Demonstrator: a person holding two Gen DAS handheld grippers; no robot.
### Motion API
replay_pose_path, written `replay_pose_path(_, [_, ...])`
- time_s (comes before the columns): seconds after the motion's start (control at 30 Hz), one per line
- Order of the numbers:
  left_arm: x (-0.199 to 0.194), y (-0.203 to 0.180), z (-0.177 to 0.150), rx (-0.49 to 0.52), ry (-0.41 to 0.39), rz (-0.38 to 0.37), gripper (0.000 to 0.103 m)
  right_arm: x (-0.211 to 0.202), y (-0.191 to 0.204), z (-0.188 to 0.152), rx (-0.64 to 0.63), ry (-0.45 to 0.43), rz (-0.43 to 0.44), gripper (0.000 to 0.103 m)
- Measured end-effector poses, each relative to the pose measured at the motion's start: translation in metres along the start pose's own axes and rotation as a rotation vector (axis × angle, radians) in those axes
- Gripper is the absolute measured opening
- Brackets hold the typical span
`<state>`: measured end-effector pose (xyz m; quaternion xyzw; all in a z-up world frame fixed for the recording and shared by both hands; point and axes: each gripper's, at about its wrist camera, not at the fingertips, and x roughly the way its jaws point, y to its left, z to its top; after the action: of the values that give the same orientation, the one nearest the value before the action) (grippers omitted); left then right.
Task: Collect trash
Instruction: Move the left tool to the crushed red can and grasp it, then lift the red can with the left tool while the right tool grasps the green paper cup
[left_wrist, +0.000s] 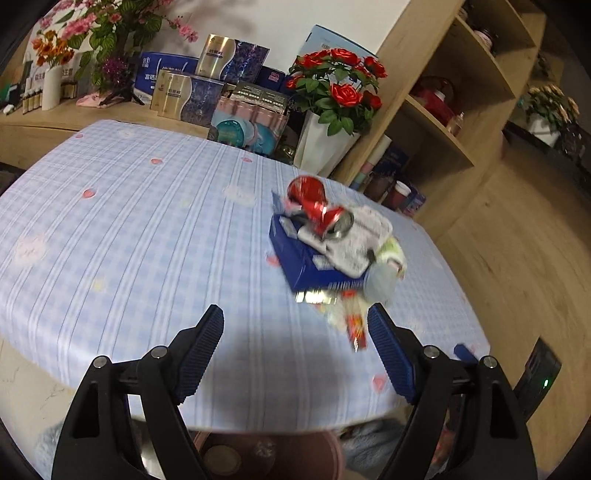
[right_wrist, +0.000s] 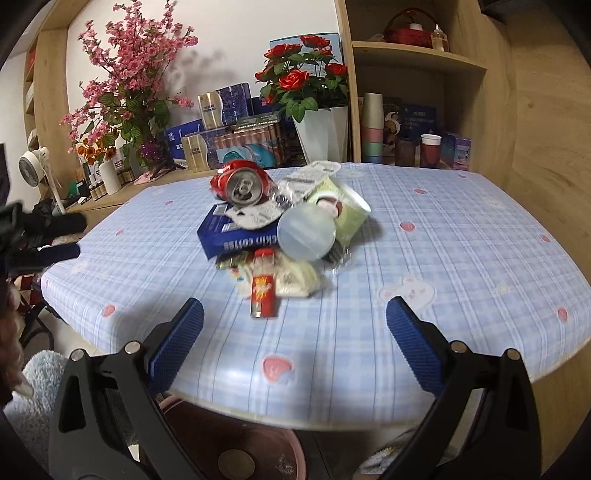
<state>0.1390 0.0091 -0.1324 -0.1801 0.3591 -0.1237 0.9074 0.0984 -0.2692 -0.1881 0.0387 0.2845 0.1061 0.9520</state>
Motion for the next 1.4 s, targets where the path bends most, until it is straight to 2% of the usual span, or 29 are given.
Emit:
replay_pose_path(0.2, [0.04, -0.013, 0.05, -0.011, 0.056, -0.022, 0.075, 0.014, -0.012, 0.037, 0.001, 0.007, -0.024, 0.098])
replay_pose_path(0.33, [0.074, -0.026, 0.082, 0.045, 0.072, -0.045, 0.06, 0.028, -0.017, 0.055, 0.011, 0.024, -0.015, 0.098])
replay_pose_path(0.53, [0.141, -0.026, 0.128, 0.103, 0.141, -0.025, 0.06, 0.051, -0.03, 0.071, 0.04, 0.059, -0.007, 0.098])
replay_pose_path(0.63, [0.175, -0.019, 0.142, 0.101, 0.184, -0.005, 0.06, 0.061, -0.04, 0.079, 0.048, 0.069, -0.011, 0.098])
replay_pose_path(0.77, [0.21, -0.012, 0.15, 0.074, 0.238, -0.017, 0.06, 0.07, -0.048, 0.087, 0.054, 0.077, -0.011, 0.098])
replay_pose_path(0.93, [0.239, -0.006, 0.152, 0.043, 0.283, -0.035, 0.06, 0.082, -0.056, 0.089, 0.078, 0.095, 0.015, 0.098])
replay_pose_path(0.97, [0.241, -0.005, 0.151, 0.041, 0.288, -0.039, 0.058, 0.085, -0.057, 0.089, 0.081, 0.102, 0.018, 0.098])
replay_pose_path(1.03, [0.242, -0.006, 0.149, 0.053, 0.289, -0.047, 0.048, 0.088, -0.058, 0.089, 0.082, 0.112, 0.022, 0.098])
replay_pose_path(1.17, [0.225, -0.018, 0.149, 0.118, 0.26, -0.076, 0.044, 0.093, -0.059, 0.092, 0.082, 0.121, 0.036, 0.098])
replay_pose_path(1.4, [0.161, -0.036, 0.16, 0.168, 0.145, -0.138, 0.043, 0.109, -0.066, 0.099, 0.122, 0.137, 0.064, 0.098])
